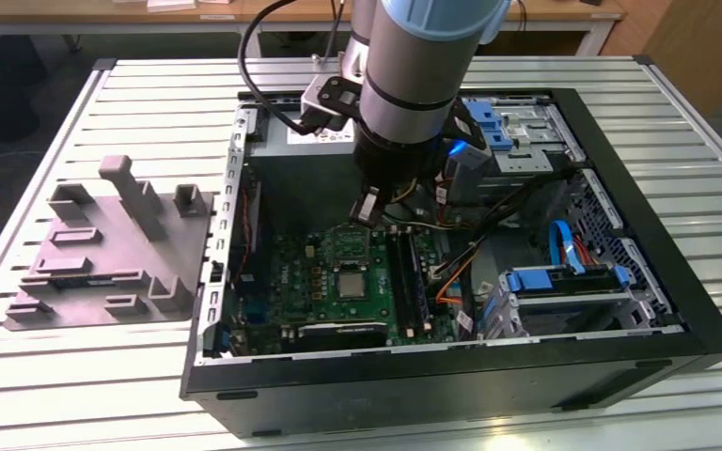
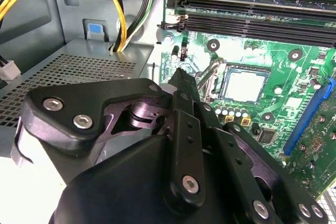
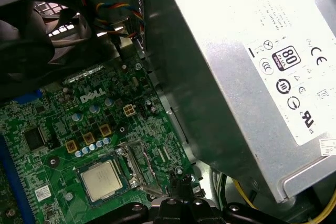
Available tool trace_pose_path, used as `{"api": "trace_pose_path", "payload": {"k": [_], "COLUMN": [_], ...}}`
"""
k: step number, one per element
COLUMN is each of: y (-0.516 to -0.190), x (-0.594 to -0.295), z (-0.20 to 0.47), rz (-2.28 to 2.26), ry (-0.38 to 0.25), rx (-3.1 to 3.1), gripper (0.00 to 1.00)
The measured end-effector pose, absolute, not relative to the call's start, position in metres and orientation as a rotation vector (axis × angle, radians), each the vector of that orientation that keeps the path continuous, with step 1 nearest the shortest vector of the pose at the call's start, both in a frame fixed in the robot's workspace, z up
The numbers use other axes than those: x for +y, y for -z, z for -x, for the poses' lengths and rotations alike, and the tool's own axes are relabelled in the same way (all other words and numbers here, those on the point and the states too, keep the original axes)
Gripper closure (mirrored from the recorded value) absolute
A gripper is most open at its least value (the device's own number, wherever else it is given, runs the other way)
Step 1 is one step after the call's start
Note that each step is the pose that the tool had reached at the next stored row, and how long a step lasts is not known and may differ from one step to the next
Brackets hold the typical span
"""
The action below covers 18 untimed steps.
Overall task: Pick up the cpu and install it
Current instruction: 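Close the cpu cover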
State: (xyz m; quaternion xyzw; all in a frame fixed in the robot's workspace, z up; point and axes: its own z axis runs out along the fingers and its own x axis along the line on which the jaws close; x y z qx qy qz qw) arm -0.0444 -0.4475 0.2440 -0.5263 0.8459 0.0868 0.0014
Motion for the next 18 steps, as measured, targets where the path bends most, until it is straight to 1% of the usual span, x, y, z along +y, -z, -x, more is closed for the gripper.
{"api": "trace_pose_path", "payload": {"k": [18], "y": [-0.2479], "x": [-0.4479], "z": [0.0444], "rz": [1.672], "ry": [-0.275], "rx": [2.642], "gripper": [0.89]}}
